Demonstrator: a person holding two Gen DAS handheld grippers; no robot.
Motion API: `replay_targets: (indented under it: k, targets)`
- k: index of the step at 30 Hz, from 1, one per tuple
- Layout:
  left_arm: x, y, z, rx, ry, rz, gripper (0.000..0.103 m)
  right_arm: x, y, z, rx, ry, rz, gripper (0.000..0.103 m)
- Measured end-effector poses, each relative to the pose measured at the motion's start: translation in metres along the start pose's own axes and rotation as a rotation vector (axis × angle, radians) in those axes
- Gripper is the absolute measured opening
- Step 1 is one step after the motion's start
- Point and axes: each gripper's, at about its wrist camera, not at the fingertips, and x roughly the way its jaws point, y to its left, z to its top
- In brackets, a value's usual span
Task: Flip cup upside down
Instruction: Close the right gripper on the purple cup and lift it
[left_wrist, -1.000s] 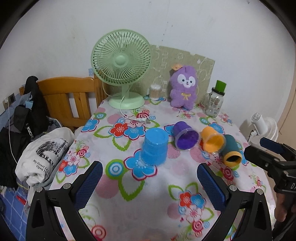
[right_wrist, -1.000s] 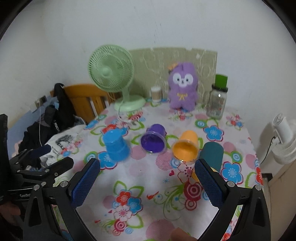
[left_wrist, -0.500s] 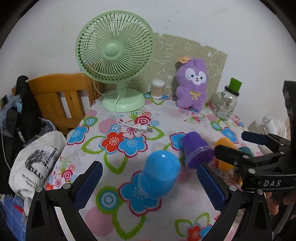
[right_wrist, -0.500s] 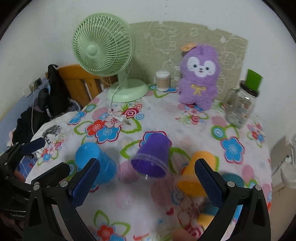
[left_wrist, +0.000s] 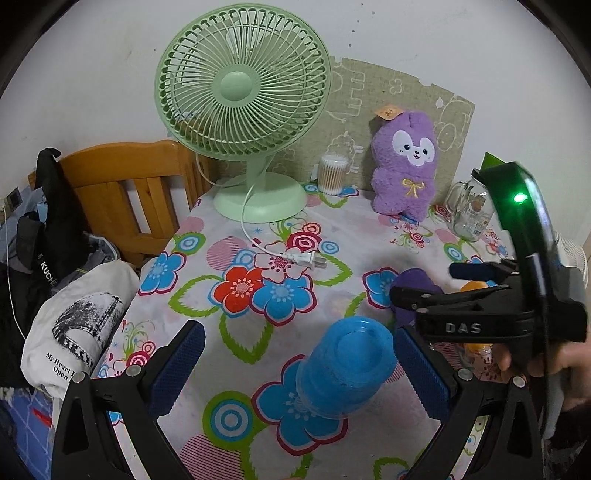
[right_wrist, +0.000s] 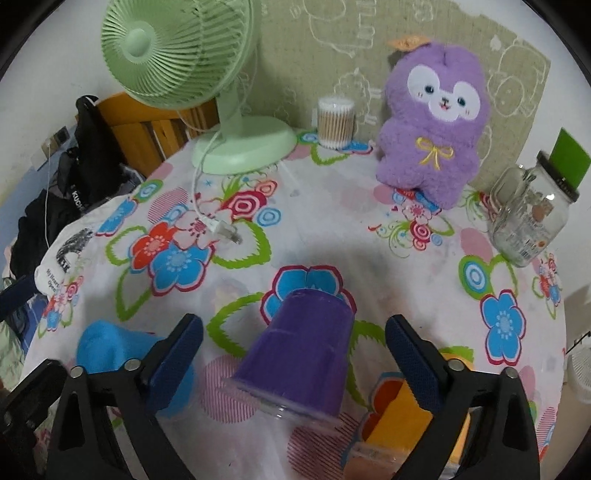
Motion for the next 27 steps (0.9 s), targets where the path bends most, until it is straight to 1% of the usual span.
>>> replay_targets:
  k: [1, 2, 4, 15, 16, 27]
  targets:
    - [0.000, 0.000, 0.000, -0.001, 0.000, -0.001, 0.103, 0.004, 0.000, -0.001, -0.005, 0.017, -0.001, 0.082]
    - [0.000, 0.000, 0.000, -0.002, 0.000, -0.003, 0.103, 0.009, 0.000, -0.002, -0.009, 0.037, -0.003, 0.071]
    - [0.000, -0.001, -0.001, -0.002, 0.002, -0.005, 0.103, 0.013, -0.002, -0.003, -0.001, 0.052, -0.002, 0.061]
    - [-0.017, -0.010, -0.006, 0.005, -0.006, -0.025, 0.103, -0.020, 0.002, -0.008, 0.007, 0.002, 0.003, 0.060]
    - [-0.020, -0.011, -0.007, 0.006, -0.008, -0.026, 0.103, -0.025, 0.003, -0.010, 0.004, -0.001, 0.003, 0.056]
    - [-0.049, -0.030, -0.020, 0.032, -0.023, -0.057, 0.103, -0.067, 0.014, -0.031, -0.013, -0.024, 0.002, 0.056]
